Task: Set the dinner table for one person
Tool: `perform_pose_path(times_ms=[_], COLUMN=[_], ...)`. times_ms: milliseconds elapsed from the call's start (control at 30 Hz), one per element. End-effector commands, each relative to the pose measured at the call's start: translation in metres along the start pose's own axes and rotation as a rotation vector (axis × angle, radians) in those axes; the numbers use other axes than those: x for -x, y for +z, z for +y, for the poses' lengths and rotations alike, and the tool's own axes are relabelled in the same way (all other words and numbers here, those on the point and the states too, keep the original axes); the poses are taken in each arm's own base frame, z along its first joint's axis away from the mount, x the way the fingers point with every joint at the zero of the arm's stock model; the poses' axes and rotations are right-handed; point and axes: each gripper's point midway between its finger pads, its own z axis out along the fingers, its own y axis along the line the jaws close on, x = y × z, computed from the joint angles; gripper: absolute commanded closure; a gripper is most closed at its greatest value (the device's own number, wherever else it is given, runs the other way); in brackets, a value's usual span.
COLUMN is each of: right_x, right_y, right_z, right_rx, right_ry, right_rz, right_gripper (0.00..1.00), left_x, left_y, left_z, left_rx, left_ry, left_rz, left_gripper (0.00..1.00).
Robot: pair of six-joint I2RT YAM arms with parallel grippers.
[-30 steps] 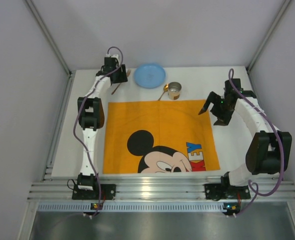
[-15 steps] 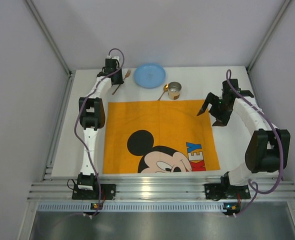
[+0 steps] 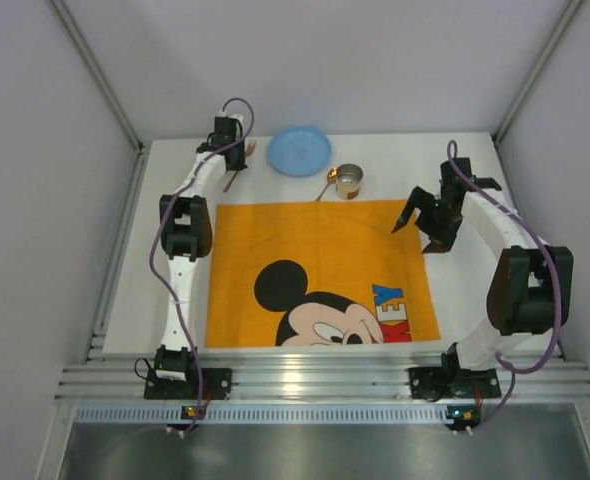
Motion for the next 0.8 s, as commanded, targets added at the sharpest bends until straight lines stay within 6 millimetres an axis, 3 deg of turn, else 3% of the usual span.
perform_pose_path(times_ms=[0,100,300,400,500,600,767], right_x=[0.016,0.013,0.011,0.007,0.003,0.002,0.001], right_y=[-0.011,-0.011,-0.013,-0.011,-0.011,-0.015,-0.019], right_z=[0.018,0.018,0.018,0.016,0.016,0.021,0.032], right_rx=[0.047,0.048,0.056,0.064,0.081,0.097,0.112], right_ry=[-0.043,-0.052,-0.060,-0.055,-0.041,-0.044,-0.049], right_rz=[-0.049,-0.041,-0.052,-0.050,-0.055,-0.087,-0.138], right_gripper=[0.00,0.00,0.00,0.00,0.00,0.00,0.00], left_x=[-0.057,-0.071,-0.096,-0.086,-0.066,-0.026,0.009], left_y=[0.000,-0.002,-0.006,-0.007,-0.015,-0.039,-0.071], left_z=[-0.008,-0.002,0.012,0.015,0.002,-0.011,-0.018], left_rx=[-0.008,0.036,0.111,0.119,0.088,0.063,0.065], left_ry=[0.048,0.026,0.024,0.005,-0.028,-0.077,-0.135], left_rz=[0.194,0.246,0.312,0.280,0.227,0.116,-0.014], left_gripper=[0.86,1.00,1.00,1.00,1.00,1.00,1.00])
